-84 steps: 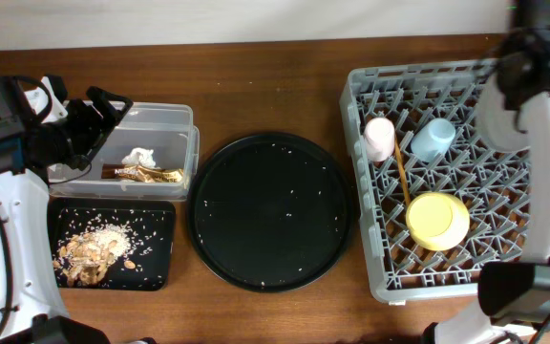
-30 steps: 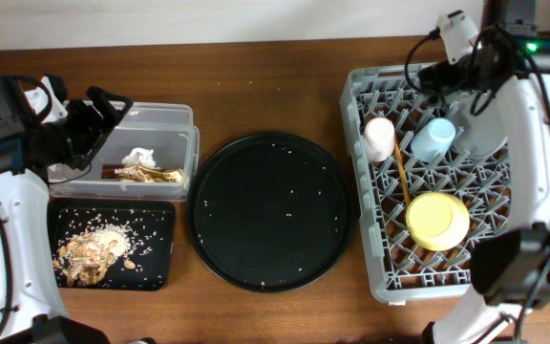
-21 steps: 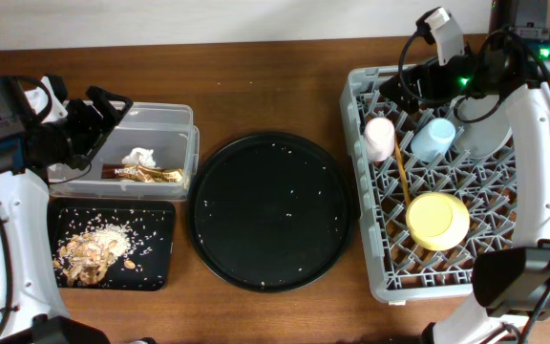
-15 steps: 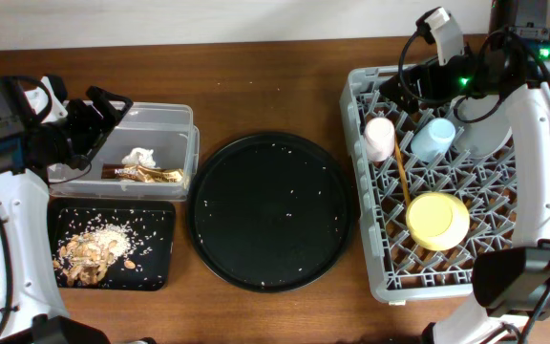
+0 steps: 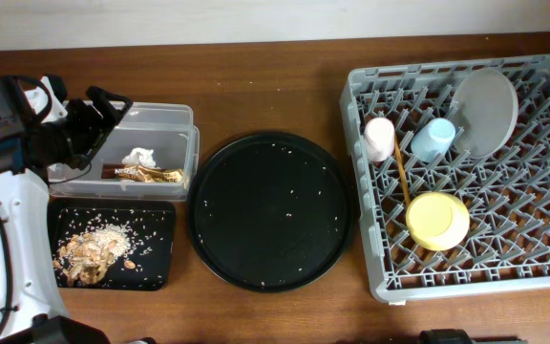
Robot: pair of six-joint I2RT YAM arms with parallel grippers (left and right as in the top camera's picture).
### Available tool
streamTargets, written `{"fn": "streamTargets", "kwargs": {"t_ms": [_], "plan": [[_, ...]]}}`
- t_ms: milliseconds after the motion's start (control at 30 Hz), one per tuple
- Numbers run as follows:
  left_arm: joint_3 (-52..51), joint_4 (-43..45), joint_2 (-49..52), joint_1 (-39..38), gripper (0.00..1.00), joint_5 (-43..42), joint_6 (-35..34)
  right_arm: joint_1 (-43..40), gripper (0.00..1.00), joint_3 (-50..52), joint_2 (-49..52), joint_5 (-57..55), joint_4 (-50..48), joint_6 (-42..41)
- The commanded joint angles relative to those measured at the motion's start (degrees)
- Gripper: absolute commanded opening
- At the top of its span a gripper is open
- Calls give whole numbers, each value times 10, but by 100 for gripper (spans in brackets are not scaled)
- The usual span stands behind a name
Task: Sort waste into correct bins and load items into the dishwasher rack
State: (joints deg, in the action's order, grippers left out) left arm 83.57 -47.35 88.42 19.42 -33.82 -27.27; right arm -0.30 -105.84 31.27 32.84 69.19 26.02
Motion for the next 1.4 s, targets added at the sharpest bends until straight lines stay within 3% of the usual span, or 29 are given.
{"fn": "streamTargets", "kwargs": {"t_ms": [0,133,200,300,367,500,600,767,1267,1367], "plan": [[2,1,0,1,99,-2,-3,22,98,198,-88,0,-111,0],[2,1,0,1,99,-2,-3,74,98,609,-220,-24,-463,-4],[2,1,0,1,99,-2,-3,110,98,806,-276,-144,-640,-131],[2,1,0,1,99,-2,-3,113,98,966,-311,-225,-747,-228],[2,1,0,1,99,-2,-3,113,98,1017,-311,-259,-755,-234],[2,1,0,1,99,-2,-3,110,98,1055,-311,-357,-710,-233],[2,1,0,1,99,-2,-3,77,98,1055,-311,-365,-647,-231],[2,1,0,2,100,-2,-3,43,98,1055,-311,-357,-648,-231],[1,1,0,-1,99,-2,-3,43,98,1055,-311,-357,-648,-231],[1,1,-72,-39,99,-2,-3,43,99,1055,-311,-357,-648,-231]]}}
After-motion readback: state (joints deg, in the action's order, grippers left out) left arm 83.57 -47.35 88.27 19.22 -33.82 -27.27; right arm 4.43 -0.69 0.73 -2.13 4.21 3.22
